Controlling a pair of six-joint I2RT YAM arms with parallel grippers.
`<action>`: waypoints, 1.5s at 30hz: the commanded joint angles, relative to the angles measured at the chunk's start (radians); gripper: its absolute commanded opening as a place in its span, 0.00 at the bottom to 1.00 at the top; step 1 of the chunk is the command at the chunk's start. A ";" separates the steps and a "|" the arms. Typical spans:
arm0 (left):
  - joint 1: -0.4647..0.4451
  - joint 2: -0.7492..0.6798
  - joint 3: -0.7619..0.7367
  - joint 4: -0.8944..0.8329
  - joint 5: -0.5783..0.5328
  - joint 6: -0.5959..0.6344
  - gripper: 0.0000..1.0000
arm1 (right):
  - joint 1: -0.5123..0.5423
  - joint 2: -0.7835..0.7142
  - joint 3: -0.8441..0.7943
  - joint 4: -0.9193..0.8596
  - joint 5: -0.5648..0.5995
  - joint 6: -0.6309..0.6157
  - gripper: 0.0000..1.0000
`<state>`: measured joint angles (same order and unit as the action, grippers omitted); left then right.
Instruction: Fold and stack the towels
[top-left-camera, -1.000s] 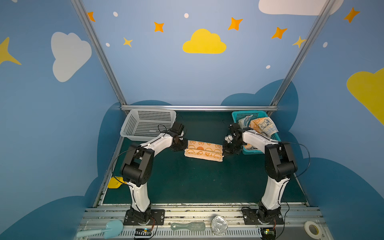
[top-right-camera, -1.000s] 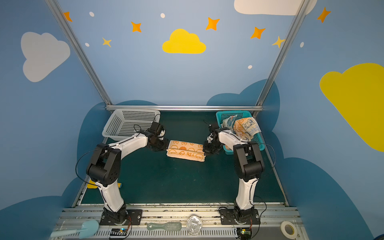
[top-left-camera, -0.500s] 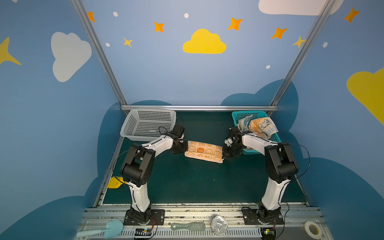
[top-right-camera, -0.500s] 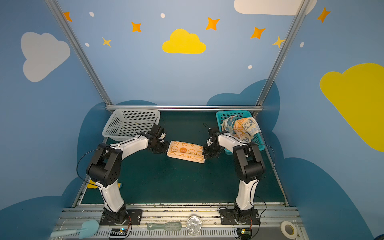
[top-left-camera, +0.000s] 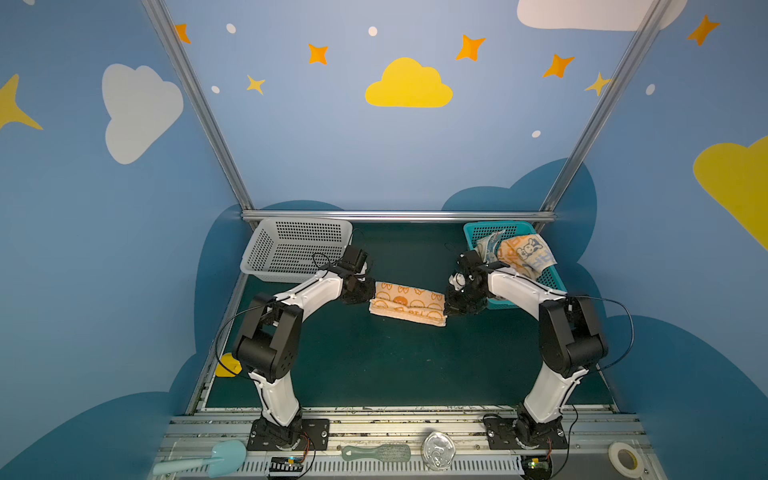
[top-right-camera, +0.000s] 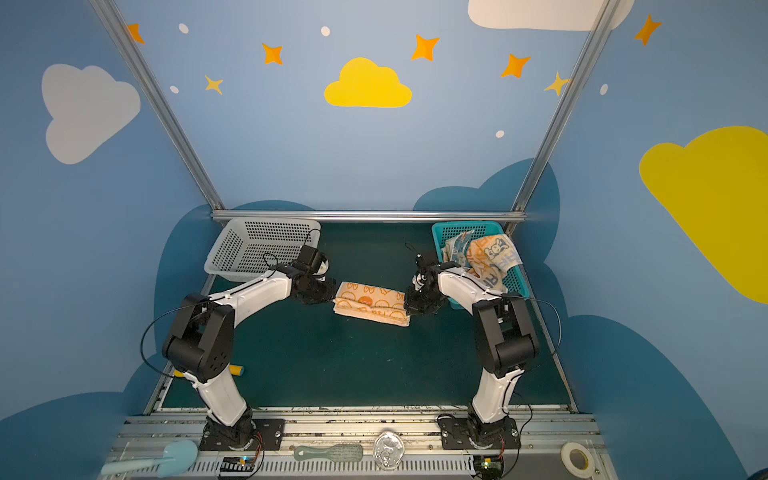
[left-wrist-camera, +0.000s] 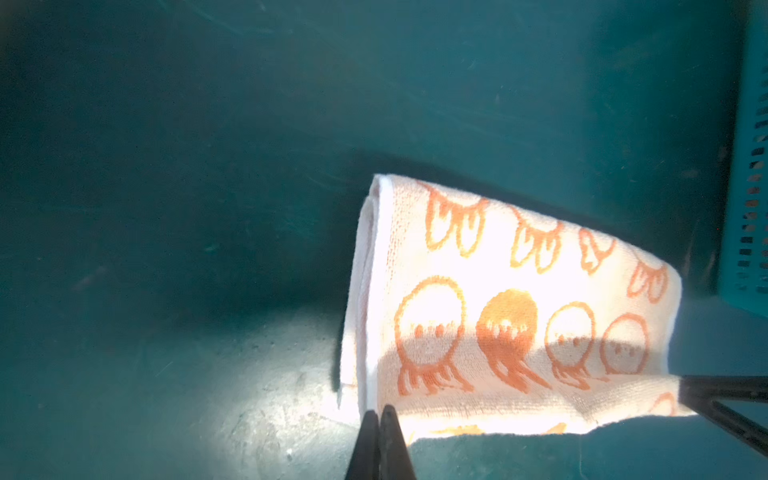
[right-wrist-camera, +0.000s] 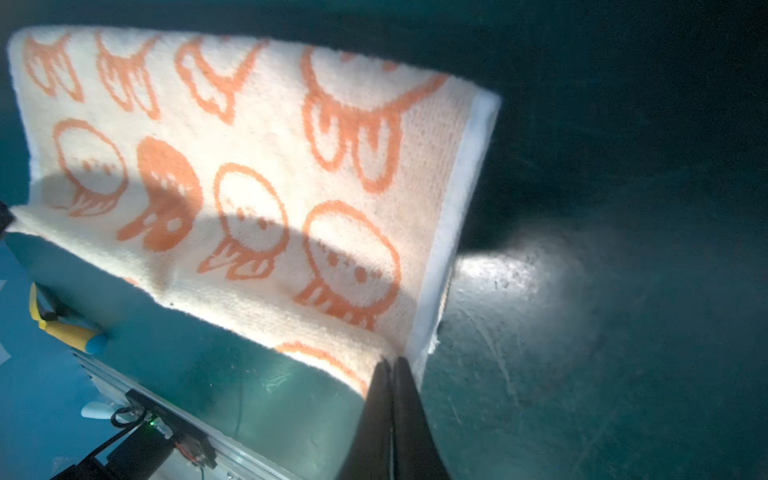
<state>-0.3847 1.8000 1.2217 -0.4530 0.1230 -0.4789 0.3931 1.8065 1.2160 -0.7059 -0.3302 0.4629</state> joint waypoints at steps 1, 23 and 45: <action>-0.005 0.013 -0.019 0.011 0.010 -0.008 0.03 | 0.012 0.019 -0.031 0.022 0.005 0.016 0.00; -0.028 -0.067 0.056 0.025 0.166 -0.087 0.91 | 0.034 -0.125 0.023 -0.018 -0.032 0.060 0.75; -0.048 0.028 -0.120 0.188 0.259 -0.210 1.00 | 0.028 0.018 -0.162 0.236 -0.181 0.150 0.90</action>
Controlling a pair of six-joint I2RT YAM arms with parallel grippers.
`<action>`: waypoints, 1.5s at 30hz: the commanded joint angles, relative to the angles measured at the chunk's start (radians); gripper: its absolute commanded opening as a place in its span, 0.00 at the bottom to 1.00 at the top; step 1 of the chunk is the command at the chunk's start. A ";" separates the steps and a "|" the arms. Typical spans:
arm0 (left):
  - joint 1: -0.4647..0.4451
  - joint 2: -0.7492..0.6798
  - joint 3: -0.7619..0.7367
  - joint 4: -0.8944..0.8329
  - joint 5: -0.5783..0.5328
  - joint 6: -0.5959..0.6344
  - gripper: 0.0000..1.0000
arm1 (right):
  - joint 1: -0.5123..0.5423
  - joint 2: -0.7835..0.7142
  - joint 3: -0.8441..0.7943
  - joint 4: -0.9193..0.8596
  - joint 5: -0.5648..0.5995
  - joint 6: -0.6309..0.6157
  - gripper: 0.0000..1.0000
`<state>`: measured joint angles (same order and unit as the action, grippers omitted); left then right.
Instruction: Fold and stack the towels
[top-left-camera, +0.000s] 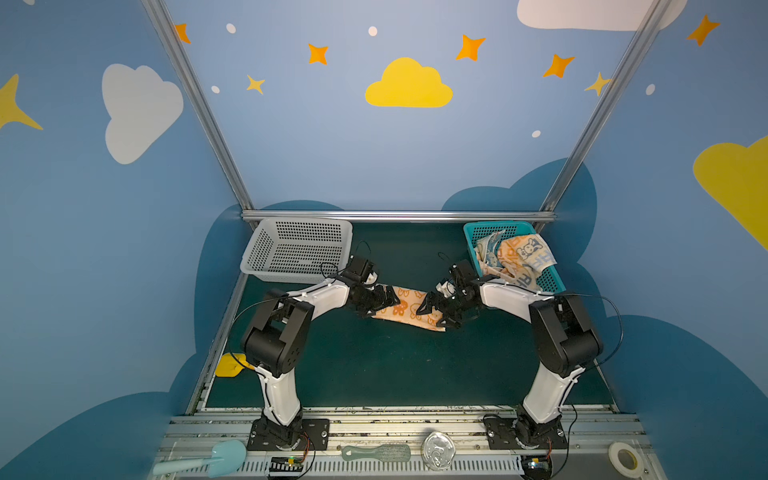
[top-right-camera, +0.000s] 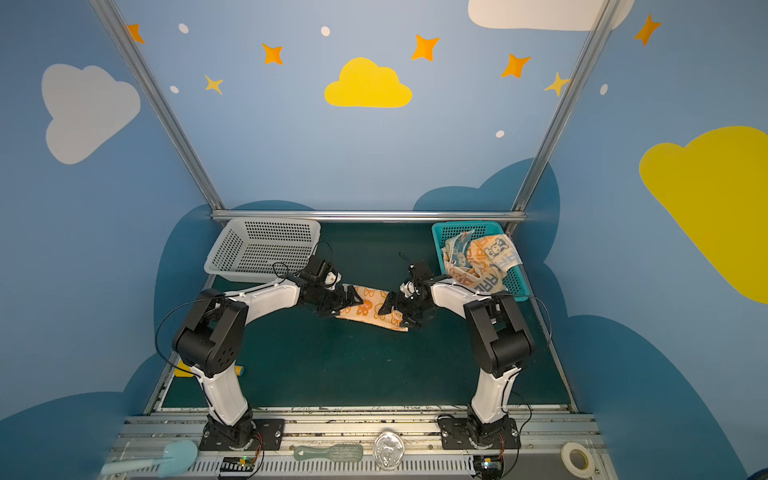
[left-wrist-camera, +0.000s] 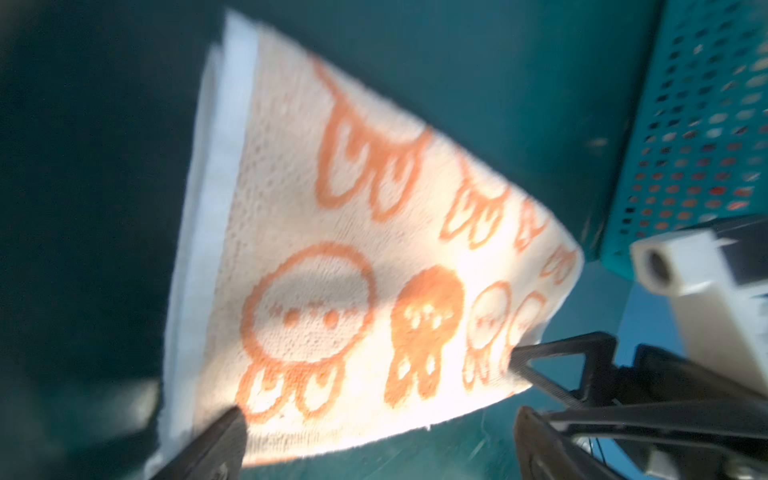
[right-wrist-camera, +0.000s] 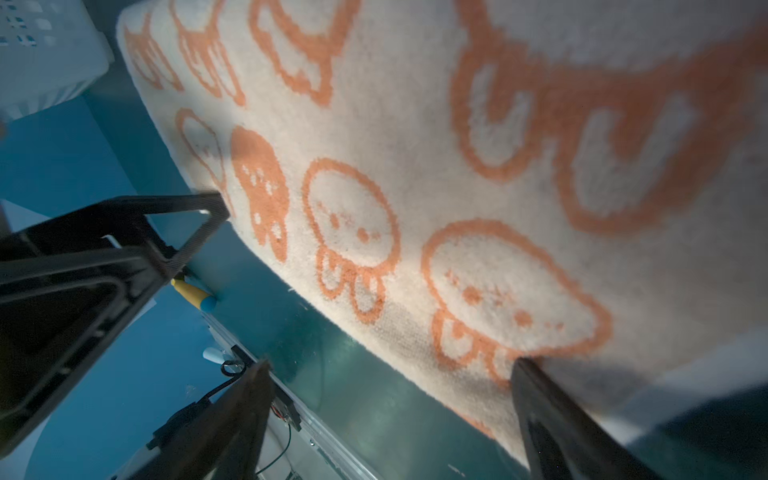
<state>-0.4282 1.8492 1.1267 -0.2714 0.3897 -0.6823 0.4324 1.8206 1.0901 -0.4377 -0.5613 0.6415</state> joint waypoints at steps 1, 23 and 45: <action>-0.008 -0.026 -0.034 0.009 -0.009 -0.009 1.00 | -0.016 0.001 -0.037 -0.043 0.064 -0.039 0.90; 0.027 0.103 0.316 -0.367 -0.061 0.211 1.00 | -0.094 -0.044 0.119 -0.314 0.256 -0.208 0.97; -0.029 0.267 0.390 -0.445 -0.150 0.311 0.79 | -0.008 0.133 0.186 -0.225 0.229 -0.135 0.97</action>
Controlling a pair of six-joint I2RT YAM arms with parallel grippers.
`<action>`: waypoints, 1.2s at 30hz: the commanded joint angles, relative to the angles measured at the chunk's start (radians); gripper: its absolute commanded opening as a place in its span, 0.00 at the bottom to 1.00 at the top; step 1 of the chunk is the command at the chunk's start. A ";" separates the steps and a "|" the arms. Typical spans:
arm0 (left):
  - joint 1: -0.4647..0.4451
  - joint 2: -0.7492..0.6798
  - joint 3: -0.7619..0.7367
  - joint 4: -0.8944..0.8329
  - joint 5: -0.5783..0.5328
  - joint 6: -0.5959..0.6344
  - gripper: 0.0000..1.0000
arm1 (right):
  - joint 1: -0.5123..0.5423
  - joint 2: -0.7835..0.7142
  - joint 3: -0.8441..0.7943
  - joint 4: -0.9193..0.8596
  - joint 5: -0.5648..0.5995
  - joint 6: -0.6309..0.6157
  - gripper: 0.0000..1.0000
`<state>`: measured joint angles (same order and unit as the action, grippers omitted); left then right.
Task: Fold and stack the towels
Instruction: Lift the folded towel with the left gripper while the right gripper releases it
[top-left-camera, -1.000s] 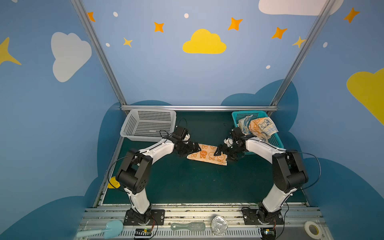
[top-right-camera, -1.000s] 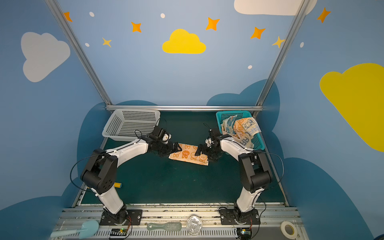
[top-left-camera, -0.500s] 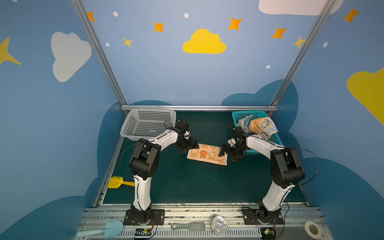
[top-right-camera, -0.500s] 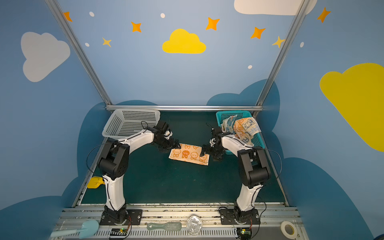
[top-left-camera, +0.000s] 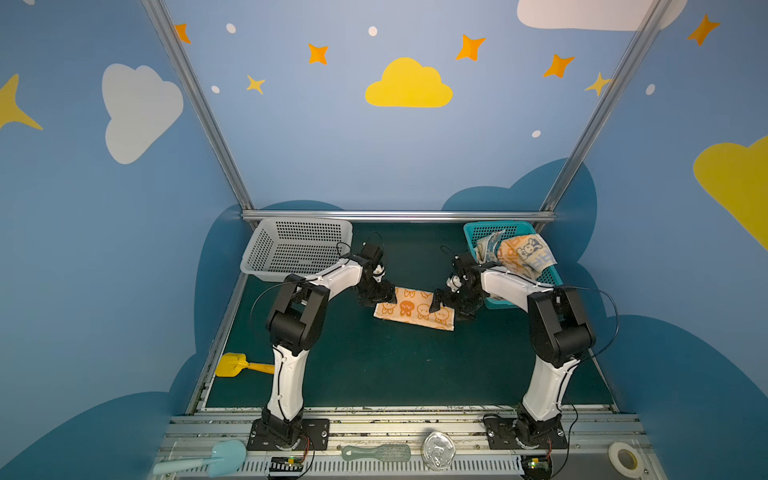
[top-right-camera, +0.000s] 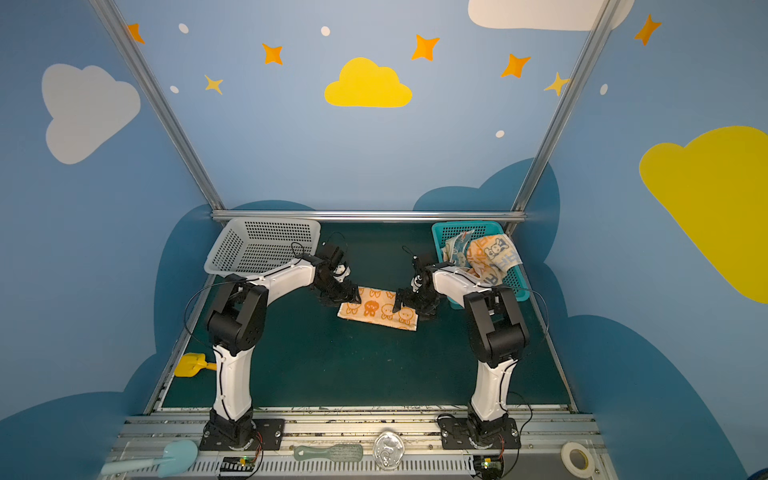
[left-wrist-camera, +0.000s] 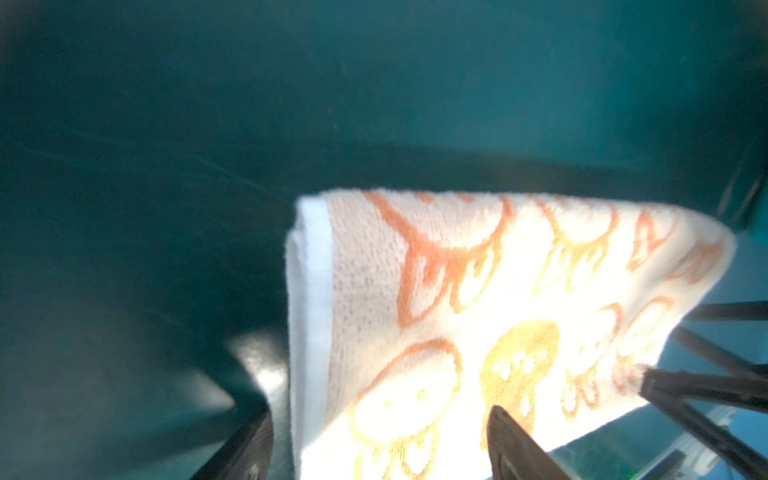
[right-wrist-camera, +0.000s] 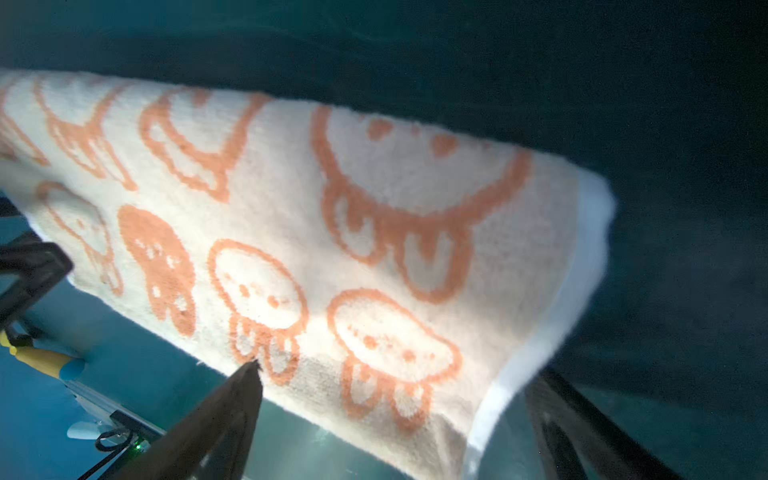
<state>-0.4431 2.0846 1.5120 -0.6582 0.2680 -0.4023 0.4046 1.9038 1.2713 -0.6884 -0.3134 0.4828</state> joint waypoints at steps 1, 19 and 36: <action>-0.017 0.038 0.003 -0.057 -0.058 0.033 0.77 | 0.025 0.055 0.012 0.024 -0.021 0.026 0.97; -0.037 0.066 0.014 -0.029 -0.075 0.037 0.10 | 0.067 0.084 0.040 0.039 -0.041 0.050 0.97; -0.001 0.033 0.406 -0.400 -0.328 0.216 0.03 | 0.072 0.053 0.196 -0.078 -0.023 -0.020 0.98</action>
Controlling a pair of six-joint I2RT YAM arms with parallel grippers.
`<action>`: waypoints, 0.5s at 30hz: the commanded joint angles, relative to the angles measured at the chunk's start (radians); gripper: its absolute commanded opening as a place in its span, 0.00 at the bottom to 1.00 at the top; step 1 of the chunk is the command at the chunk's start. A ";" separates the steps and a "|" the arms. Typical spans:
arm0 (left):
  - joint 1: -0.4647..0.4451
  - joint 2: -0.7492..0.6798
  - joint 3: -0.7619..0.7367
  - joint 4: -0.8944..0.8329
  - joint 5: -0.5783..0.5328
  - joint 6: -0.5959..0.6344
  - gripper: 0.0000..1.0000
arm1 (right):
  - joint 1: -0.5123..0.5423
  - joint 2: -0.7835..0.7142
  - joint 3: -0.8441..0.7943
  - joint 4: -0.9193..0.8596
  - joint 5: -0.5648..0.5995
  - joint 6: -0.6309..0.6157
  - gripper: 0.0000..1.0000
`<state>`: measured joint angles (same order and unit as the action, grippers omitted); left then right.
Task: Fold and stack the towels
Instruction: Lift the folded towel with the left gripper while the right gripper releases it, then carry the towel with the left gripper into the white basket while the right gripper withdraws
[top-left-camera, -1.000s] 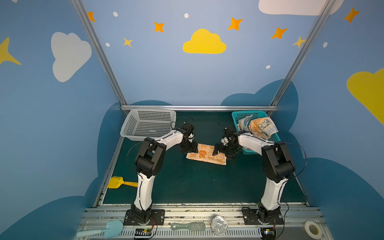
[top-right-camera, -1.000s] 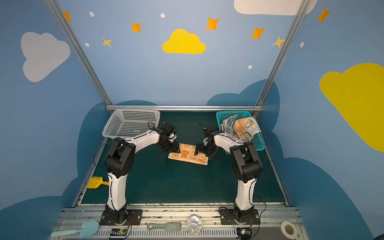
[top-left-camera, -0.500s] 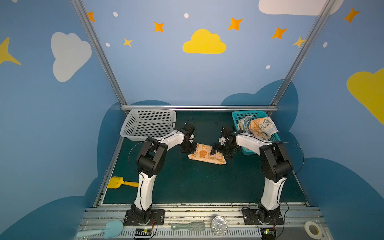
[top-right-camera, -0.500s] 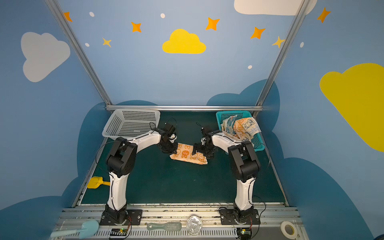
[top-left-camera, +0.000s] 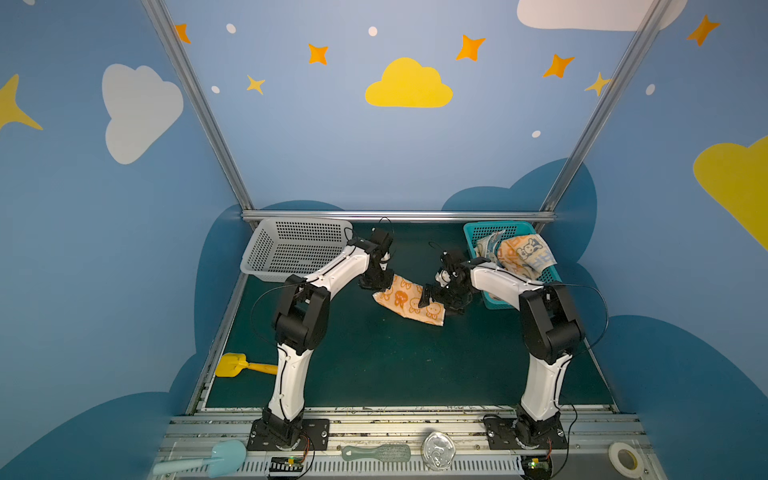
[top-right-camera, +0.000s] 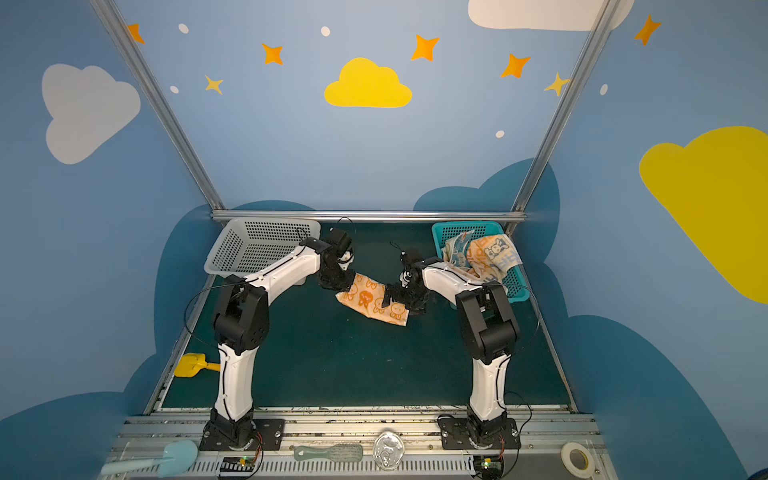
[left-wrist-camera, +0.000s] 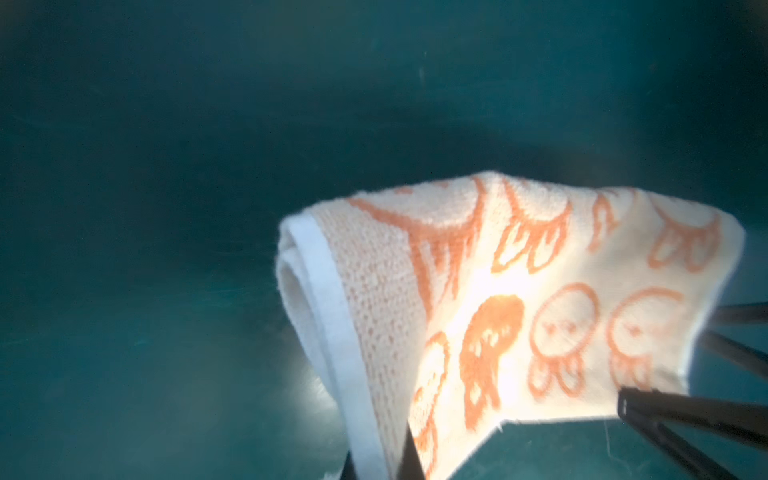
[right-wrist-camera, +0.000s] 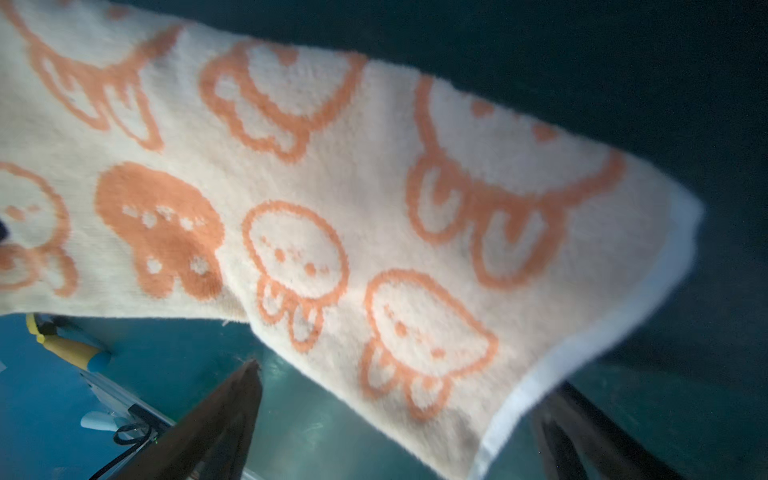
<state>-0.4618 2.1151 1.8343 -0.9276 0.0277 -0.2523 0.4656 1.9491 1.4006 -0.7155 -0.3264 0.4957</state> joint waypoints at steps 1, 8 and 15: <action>0.024 0.008 0.128 -0.160 -0.107 0.080 0.03 | 0.013 0.011 0.093 -0.064 -0.007 -0.036 0.98; 0.085 0.095 0.463 -0.338 -0.259 0.187 0.03 | 0.032 0.066 0.295 -0.140 -0.018 -0.046 0.98; 0.201 0.130 0.611 -0.308 -0.330 0.213 0.03 | 0.073 0.130 0.474 -0.210 -0.014 -0.048 0.98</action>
<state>-0.3023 2.2322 2.4016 -1.2079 -0.2428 -0.0711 0.5224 2.0510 1.8217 -0.8539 -0.3374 0.4625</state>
